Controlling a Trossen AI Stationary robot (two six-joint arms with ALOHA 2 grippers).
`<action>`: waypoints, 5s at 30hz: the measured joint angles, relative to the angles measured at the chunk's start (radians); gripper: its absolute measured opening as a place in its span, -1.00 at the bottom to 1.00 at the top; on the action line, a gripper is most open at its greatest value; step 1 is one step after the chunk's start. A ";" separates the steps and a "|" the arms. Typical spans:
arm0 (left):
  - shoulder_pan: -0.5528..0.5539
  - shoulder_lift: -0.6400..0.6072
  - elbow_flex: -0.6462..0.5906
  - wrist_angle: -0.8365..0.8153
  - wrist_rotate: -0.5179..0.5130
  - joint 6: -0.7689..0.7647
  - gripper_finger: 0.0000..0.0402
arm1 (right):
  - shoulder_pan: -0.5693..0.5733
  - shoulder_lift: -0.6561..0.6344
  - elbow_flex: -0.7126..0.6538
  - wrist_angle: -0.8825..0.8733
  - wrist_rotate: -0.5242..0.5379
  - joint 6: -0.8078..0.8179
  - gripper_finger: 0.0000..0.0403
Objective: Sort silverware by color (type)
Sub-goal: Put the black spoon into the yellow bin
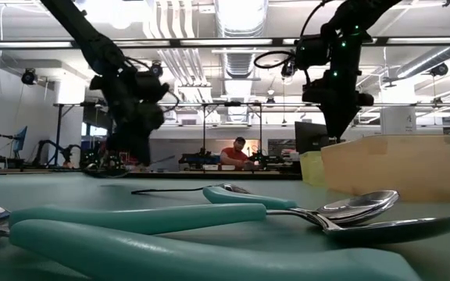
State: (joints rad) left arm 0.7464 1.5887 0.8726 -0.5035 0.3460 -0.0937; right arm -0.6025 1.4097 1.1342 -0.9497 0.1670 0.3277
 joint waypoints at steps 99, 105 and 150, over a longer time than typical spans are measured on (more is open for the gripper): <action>-0.295 0.158 0.540 0.290 -0.120 -0.264 -1.00 | -0.197 -0.163 -0.146 0.676 -0.437 0.186 -0.96; -0.293 0.152 0.540 0.268 -0.120 -0.245 -1.00 | -0.242 -0.283 -0.146 0.498 -0.436 0.133 -0.96; -0.301 -0.635 -0.187 0.137 -0.405 -0.489 -1.00 | -0.011 0.484 0.407 0.049 -0.294 -1.121 -0.66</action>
State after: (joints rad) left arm 0.4458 0.9532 0.6856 -0.3660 -0.0587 -0.5822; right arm -0.6137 1.8938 1.5413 -0.9005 -0.1271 -0.7936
